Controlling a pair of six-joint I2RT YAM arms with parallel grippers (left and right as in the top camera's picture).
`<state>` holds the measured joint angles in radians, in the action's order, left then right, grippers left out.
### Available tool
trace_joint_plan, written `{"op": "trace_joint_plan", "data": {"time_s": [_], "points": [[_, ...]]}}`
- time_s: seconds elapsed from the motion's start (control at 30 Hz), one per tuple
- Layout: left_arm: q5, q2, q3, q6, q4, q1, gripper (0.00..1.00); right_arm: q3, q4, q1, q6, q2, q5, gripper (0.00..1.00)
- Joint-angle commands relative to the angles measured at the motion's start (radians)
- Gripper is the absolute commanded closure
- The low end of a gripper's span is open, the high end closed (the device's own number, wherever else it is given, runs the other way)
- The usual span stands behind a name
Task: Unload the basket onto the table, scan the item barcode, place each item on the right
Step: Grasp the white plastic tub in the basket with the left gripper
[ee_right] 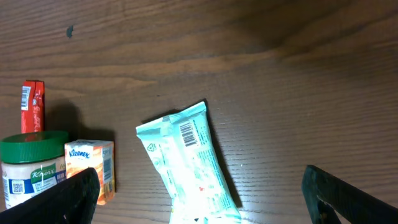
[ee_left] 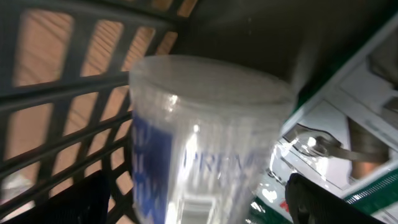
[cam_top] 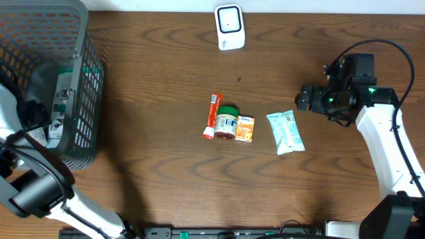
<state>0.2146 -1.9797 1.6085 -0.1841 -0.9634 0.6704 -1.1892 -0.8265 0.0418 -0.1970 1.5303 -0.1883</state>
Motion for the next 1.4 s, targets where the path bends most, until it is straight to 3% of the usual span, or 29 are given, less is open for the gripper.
{"op": "trace_joint_plan", "data": {"time_s": [0.0,0.17,0.6,0.9,1.23,1.37], "points": [[-0.106,-0.018,0.0,-0.002,0.008,0.021,0.14,-0.007,0.0,0.0,0.011,-0.005,0.0,0.01],[-0.124,-0.04,0.0,-0.052,0.018,0.038,0.14,-0.007,-0.002,-0.003,0.011,-0.004,0.0,0.01],[-0.126,-0.04,-0.102,-0.05,0.132,0.048,0.14,-0.007,0.0,-0.004,0.011,-0.004,0.0,0.01],[-0.125,-0.016,-0.077,-0.05,0.136,0.048,0.25,-0.007,0.0,-0.004,0.011,-0.004,0.0,0.01],[-0.126,0.2,-0.033,-0.038,0.191,0.045,0.31,-0.007,-0.001,-0.004,0.011,-0.005,0.0,0.01],[-0.126,0.331,-0.033,0.022,0.251,0.034,0.31,-0.007,-0.001,-0.004,0.011,-0.004,0.0,0.01]]}}
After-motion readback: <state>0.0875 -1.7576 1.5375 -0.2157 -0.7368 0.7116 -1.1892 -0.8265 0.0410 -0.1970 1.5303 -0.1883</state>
